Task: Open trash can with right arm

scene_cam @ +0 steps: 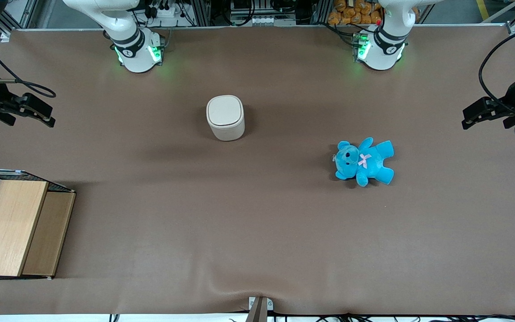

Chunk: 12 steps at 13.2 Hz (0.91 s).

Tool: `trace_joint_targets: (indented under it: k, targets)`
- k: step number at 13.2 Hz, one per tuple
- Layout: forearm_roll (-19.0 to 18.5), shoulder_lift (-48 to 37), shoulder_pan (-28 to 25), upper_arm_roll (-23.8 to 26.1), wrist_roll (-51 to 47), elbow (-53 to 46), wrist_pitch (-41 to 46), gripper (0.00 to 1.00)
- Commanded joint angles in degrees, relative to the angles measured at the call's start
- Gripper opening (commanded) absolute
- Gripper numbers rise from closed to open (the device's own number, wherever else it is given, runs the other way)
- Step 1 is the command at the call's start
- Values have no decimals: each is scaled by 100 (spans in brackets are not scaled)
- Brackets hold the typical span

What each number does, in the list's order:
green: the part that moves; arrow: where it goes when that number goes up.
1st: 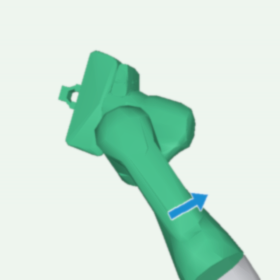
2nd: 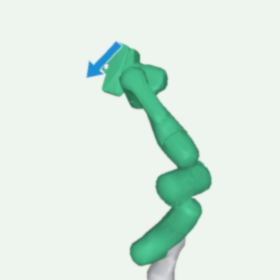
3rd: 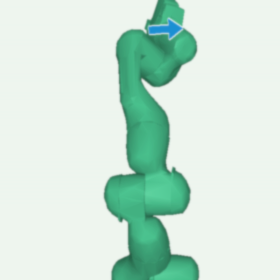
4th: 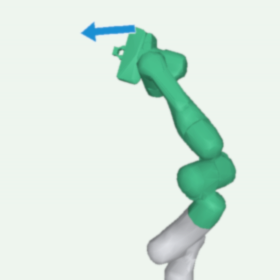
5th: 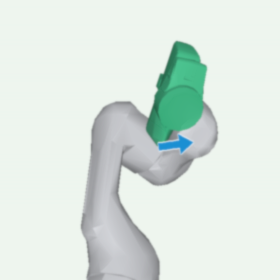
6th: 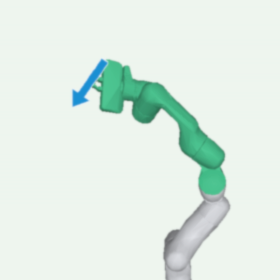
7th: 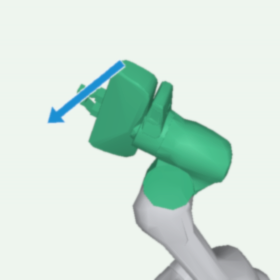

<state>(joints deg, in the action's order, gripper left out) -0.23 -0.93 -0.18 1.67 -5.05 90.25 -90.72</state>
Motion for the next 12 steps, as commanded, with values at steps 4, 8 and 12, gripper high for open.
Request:
trace_joint_targets:
  k: [4, 8, 12]
  targets:
    - [-47, 75, 35, 36, 57, -112, 72, 100]
    - [-39, 102, 35, 36, 57, -78, 107, 100]
    - [198, 75, -123, 62, -22, 160, 722, 100]
